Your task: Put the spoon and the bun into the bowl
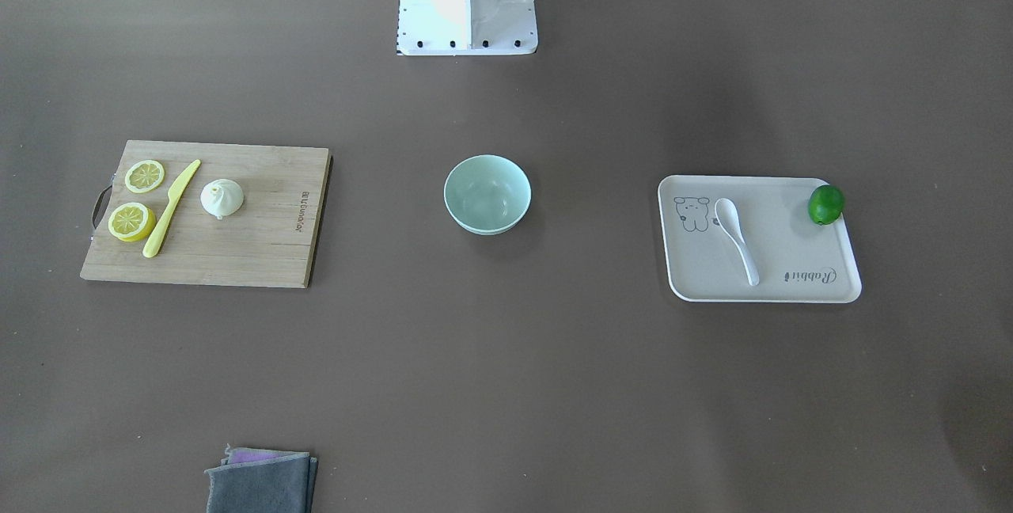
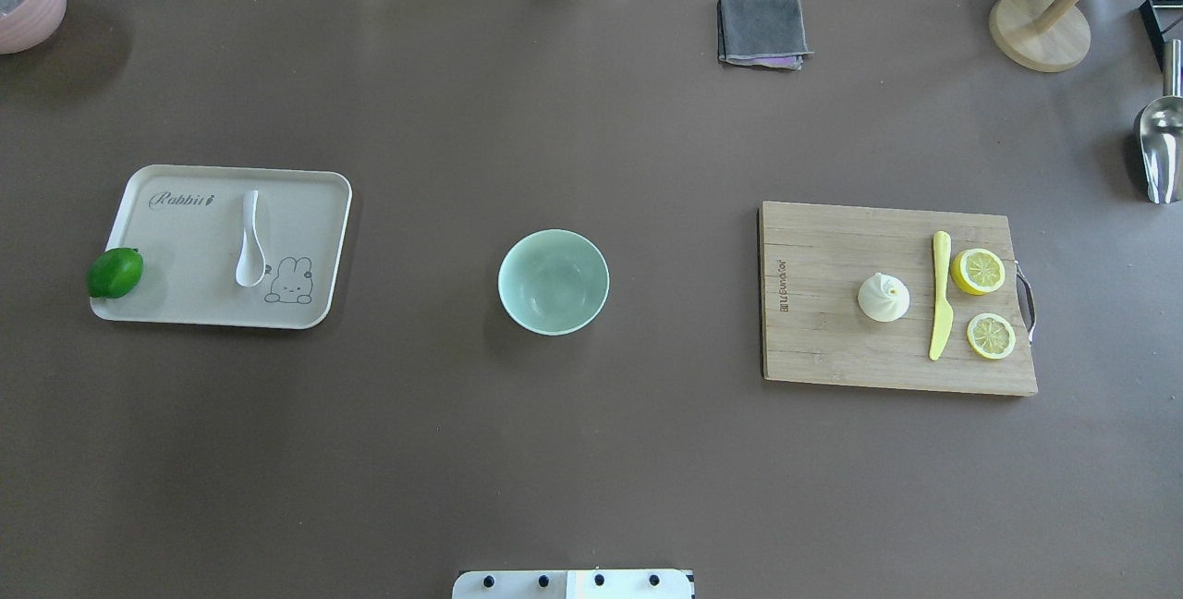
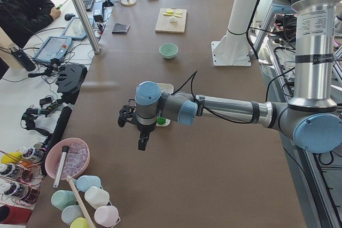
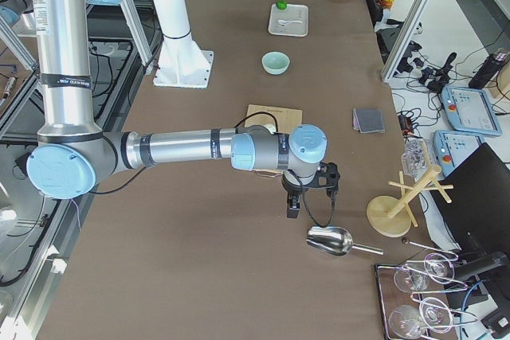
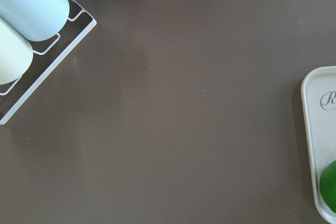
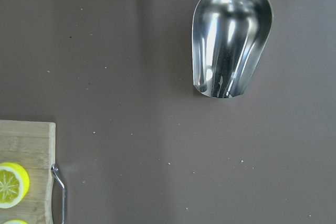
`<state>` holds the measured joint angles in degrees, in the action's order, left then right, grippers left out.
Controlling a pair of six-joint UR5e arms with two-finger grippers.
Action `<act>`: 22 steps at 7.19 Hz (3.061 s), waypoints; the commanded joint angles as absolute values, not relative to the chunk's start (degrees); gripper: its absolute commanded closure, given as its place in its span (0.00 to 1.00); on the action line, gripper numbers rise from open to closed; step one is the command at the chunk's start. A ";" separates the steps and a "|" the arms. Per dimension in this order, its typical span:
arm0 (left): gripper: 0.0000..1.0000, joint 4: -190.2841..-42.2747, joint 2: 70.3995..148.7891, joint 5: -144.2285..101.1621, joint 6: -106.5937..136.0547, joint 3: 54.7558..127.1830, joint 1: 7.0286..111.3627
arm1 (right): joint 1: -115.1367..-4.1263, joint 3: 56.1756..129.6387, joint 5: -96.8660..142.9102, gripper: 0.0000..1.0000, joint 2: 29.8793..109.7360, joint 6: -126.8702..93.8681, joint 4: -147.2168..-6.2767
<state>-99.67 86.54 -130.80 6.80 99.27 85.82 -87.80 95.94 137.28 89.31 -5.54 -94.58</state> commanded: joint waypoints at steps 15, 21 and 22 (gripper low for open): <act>0.02 -99.93 86.84 -131.13 6.94 100.19 85.78 | -87.80 96.68 137.28 0.00 89.65 -5.54 -94.04; 0.02 -110.17 94.03 -130.96 17.58 102.31 77.72 | -87.28 99.14 137.90 0.00 88.42 -5.98 -93.87; 0.02 -110.21 96.39 -130.26 24.10 101.78 73.95 | -85.97 98.44 136.94 0.00 87.81 -6.15 -93.78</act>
<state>-108.06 94.00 -130.83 16.07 102.37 77.97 -86.99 98.85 137.65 88.44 -5.99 -93.85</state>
